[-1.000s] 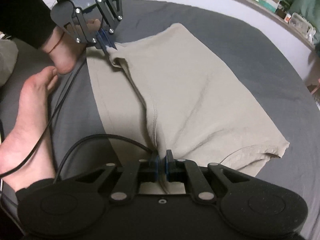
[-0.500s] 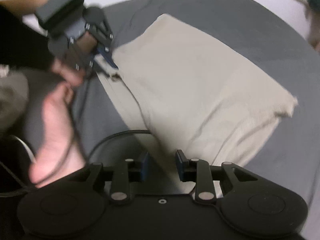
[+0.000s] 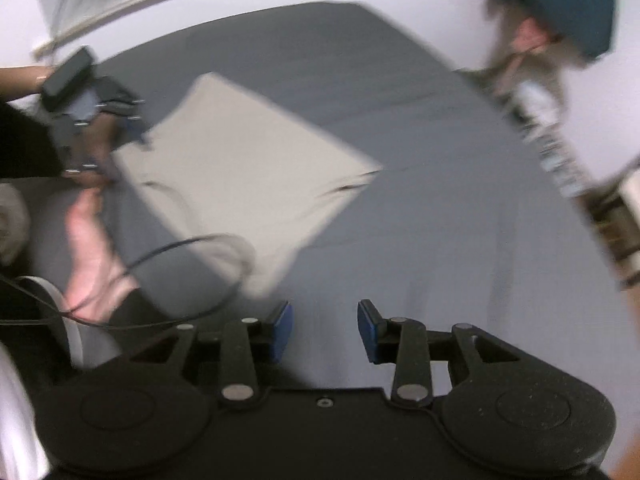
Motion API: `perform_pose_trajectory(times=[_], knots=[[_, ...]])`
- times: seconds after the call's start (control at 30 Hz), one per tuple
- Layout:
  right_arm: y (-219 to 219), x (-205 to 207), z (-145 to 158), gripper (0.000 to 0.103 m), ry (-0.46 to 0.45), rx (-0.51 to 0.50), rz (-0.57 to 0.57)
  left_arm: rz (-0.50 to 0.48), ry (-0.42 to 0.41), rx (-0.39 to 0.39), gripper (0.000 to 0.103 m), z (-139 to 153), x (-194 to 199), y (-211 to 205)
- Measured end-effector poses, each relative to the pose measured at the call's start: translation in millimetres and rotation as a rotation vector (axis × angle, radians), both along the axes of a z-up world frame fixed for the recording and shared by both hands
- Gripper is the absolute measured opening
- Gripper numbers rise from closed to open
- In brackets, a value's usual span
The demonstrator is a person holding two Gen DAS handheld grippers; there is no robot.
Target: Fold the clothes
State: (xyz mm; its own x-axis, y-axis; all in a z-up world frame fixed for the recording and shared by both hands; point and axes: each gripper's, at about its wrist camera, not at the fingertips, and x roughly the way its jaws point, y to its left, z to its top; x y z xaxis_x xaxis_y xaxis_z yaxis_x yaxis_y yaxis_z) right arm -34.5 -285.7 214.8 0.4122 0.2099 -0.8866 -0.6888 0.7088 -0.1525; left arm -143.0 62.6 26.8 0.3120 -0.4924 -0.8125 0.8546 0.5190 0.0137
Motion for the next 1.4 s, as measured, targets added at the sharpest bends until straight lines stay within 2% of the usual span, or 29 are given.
perform_pose_trajectory(times=[0.07, 0.17, 0.2, 0.27, 0.33, 0.4, 0.43, 0.53, 0.6, 0.67, 0.77, 0.87, 0.93, 1.0, 1.03, 1.1, 1.17, 1.2, 1.3, 1.4], knots=[[-19, 13, 18, 0.037, -0.082, -0.042, -0.056, 0.039, -0.017, -0.043, 0.076, 5, 5, 3], [-40, 37, 33, 0.044, -0.224, -0.100, -0.143, 0.150, -0.037, -0.122, 0.076, 9, 16, 12], [-44, 45, 35, 0.049, -0.269, -0.117, -0.160, 0.202, -0.038, -0.154, 0.076, 10, 21, 16], [-49, 67, 20, 0.050, -0.309, -0.116, -0.191, 0.328, -0.031, -0.229, 0.076, 7, 31, 25], [-51, 93, -8, 0.050, -0.257, -0.054, -0.220, 0.459, -0.023, -0.306, 0.076, 3, 41, 34], [-51, 115, -47, 0.050, -0.172, 0.050, -0.251, 0.578, 0.008, -0.349, 0.076, -4, 51, 43], [-50, 125, -68, 0.050, -0.125, 0.109, -0.267, 0.609, 0.019, -0.332, 0.076, -7, 54, 44], [-39, 140, -129, 0.050, -0.026, 0.238, -0.276, 0.650, 0.043, -0.217, 0.076, -13, 61, 44], [-23, 142, -160, 0.049, -0.008, 0.281, -0.236, 0.673, 0.034, -0.121, 0.076, -15, 65, 43], [-7, 143, -185, 0.049, 0.000, 0.319, -0.186, 0.698, -0.001, -0.094, 0.076, -15, 69, 49], [11, 150, -200, 0.050, 0.034, 0.418, -0.155, 0.805, -0.048, -0.133, 0.076, -13, 81, 66], [21, 161, -199, 0.053, 0.070, 0.517, -0.185, 0.945, -0.055, -0.206, 0.076, -17, 99, 92], [21, 172, -200, 0.062, 0.071, 0.562, -0.238, 1.031, -0.006, -0.295, 0.076, -23, 111, 114], [19, 183, -203, 0.063, 0.095, 0.615, -0.285, 1.093, 0.055, -0.387, 0.076, -32, 122, 132], [19, 188, -207, 0.063, 0.123, 0.635, -0.308, 1.115, 0.077, -0.409, 0.076, -37, 127, 137], [20, 199, -216, 0.063, 0.180, 0.662, -0.355, 1.138, 0.098, -0.392, 0.076, -45, 137, 142], [24, 206, -227, 0.062, 0.225, 0.648, -0.373, 1.121, 0.102, -0.320, 0.076, -55, 145, 140], [27, 207, -232, 0.058, 0.234, 0.636, -0.367, 1.101, 0.100, -0.272, 0.076, -60, 149, 136], [32, 206, -237, 0.050, 0.212, 0.625, -0.315, 1.009, 0.019, -0.144, 0.076, -69, 154, 119], [42, 192, -234, 0.044, 0.138, 0.546, -0.213, 0.974, -0.035, -0.053, 0.076, -74, 158, 103]])
